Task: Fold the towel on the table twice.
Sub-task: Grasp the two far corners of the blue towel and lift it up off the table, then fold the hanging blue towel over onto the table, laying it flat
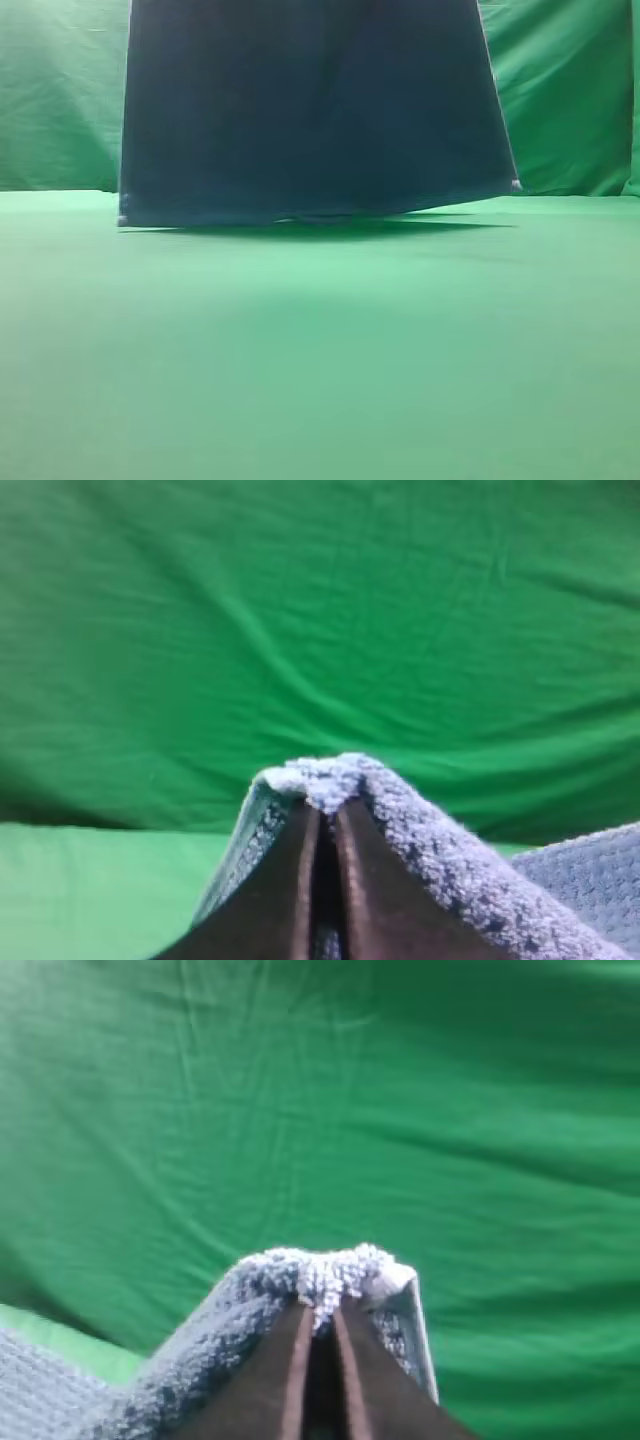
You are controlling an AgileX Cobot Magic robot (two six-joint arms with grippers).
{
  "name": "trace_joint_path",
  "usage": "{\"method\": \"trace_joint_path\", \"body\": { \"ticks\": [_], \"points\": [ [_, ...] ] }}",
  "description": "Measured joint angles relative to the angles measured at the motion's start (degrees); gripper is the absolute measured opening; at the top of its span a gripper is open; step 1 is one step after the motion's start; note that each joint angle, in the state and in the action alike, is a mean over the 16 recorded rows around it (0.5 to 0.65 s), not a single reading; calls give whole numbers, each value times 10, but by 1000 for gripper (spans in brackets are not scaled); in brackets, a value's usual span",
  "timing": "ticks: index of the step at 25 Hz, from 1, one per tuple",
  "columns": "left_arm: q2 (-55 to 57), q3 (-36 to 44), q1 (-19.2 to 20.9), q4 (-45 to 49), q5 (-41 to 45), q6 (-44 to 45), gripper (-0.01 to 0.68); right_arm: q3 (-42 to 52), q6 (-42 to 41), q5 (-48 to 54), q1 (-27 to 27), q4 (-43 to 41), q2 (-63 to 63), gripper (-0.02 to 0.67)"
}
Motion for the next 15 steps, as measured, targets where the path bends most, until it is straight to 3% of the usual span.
{"method": "trace_joint_path", "body": {
  "ticks": [6,15],
  "points": [
    [4,0,0,-5,-2,10,0,-1,-6,12,-12,-1,3,0],
    [-23,0,1,-6,122,22,0,2,2,169,-40,-1,-12,0]
  ]
}}
